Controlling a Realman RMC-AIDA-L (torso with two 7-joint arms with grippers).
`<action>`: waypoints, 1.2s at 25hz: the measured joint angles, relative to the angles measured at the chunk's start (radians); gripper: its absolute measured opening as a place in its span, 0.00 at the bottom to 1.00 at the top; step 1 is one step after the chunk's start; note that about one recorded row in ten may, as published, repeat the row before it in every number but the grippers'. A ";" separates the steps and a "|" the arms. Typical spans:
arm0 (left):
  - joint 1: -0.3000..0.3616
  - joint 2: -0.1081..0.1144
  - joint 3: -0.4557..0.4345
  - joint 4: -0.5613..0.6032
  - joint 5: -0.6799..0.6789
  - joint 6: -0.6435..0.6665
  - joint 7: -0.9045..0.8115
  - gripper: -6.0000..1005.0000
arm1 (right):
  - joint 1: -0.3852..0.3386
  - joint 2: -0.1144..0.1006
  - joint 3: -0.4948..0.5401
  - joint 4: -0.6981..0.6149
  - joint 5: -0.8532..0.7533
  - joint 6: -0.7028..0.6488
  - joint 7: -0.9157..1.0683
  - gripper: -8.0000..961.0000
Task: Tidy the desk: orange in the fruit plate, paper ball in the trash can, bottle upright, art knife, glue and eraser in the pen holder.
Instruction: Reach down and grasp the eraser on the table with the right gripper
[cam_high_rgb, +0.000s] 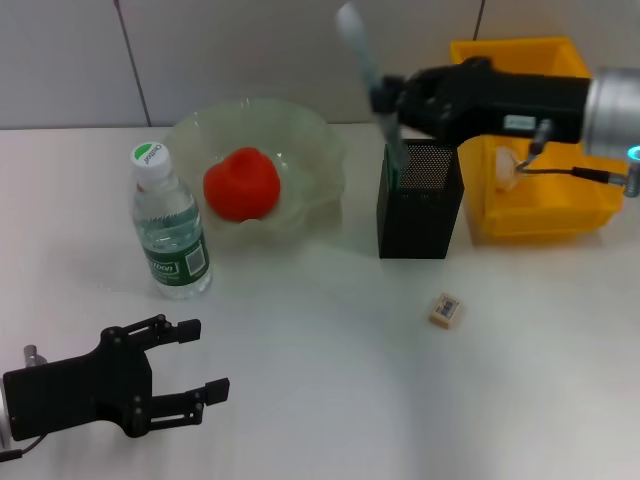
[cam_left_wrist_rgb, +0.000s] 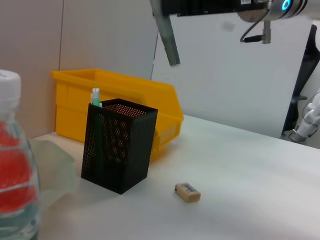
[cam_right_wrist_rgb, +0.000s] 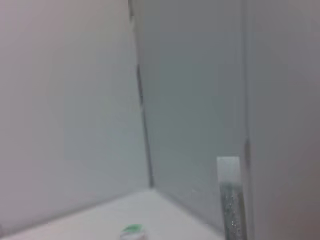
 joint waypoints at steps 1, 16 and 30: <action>0.000 0.000 0.000 0.000 0.000 0.000 0.000 0.84 | 0.000 0.000 0.000 0.000 0.000 0.000 0.000 0.15; -0.002 0.001 0.004 -0.004 0.000 0.004 0.007 0.84 | 0.020 -0.001 0.081 0.178 0.048 0.063 -0.166 0.14; -0.001 0.002 0.003 -0.007 0.007 0.005 -0.001 0.84 | 0.137 -0.039 0.069 0.181 -0.367 -0.175 0.139 0.14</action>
